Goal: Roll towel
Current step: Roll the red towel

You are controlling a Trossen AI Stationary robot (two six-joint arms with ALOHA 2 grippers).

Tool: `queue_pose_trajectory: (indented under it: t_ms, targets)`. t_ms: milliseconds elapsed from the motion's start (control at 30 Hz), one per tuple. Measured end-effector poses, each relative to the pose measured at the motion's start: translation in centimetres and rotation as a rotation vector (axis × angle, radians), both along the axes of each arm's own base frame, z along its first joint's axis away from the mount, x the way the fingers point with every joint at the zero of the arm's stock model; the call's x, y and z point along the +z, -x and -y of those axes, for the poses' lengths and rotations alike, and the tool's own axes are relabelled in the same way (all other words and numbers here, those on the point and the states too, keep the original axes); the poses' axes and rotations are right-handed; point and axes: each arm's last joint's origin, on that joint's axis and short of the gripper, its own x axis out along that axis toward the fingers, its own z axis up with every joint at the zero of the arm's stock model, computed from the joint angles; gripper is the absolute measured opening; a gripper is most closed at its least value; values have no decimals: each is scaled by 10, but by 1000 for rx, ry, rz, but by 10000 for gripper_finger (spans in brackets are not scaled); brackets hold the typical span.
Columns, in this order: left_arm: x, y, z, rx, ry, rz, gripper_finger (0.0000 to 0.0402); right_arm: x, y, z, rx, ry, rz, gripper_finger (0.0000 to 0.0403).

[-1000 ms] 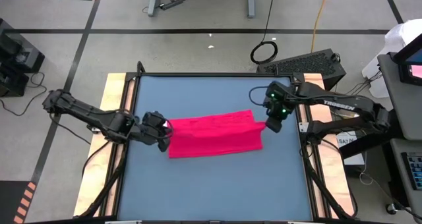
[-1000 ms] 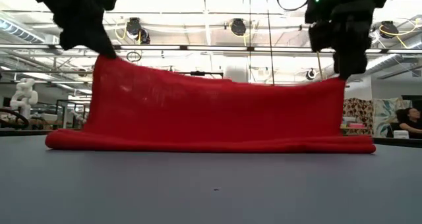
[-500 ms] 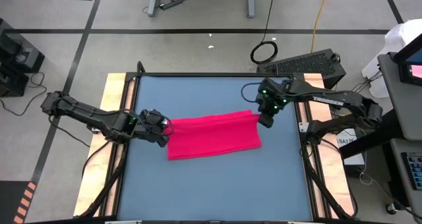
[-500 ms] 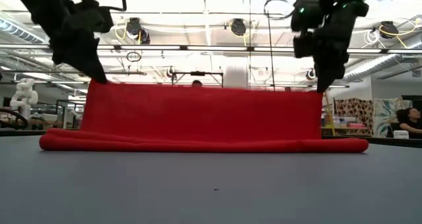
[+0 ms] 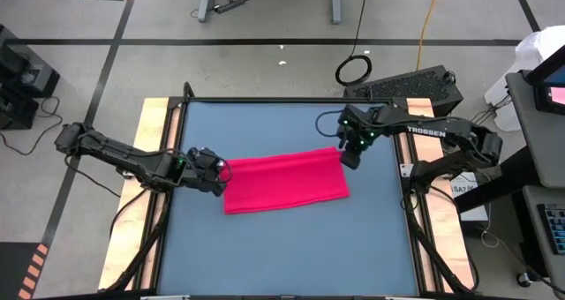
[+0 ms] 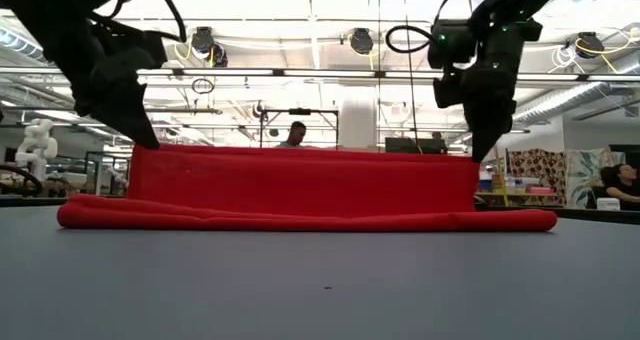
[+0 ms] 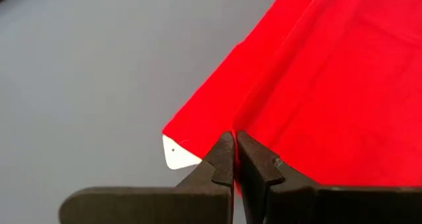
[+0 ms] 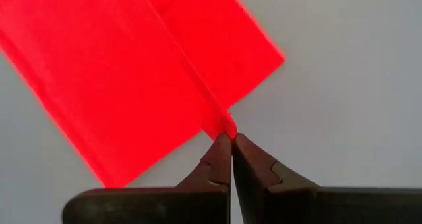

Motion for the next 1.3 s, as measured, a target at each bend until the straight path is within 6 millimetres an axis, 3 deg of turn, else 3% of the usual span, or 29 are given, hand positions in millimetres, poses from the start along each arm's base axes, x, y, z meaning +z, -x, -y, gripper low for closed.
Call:
queue_pose_trajectory:
  t_ms: [200, 400, 533, 933, 1067, 1300]
  targets:
    - [-5, -3, -4, 25, -26, -33, 8, -6, -10, 6, -1, 51, 26, 0]
    - [-15, -9, -4, 35, -35, -87, 8, -26, -19, 10, 2, 8, -43, 0]
    - [-12, -15, 0, 5, 38, -62, 8, -28, -17, 7, -11, -99, -37, 0]
    - [70, -33, 26, -223, 248, 183, 8, 50, 39, -31, -19, -255, 51, 0]
    - [78, -33, 32, -286, 288, 191, 8, 67, 52, -38, -65, -293, 106, 0]
    - [87, -29, 38, -373, 472, 199, 8, 77, 59, -53, -55, -451, 168, 0]
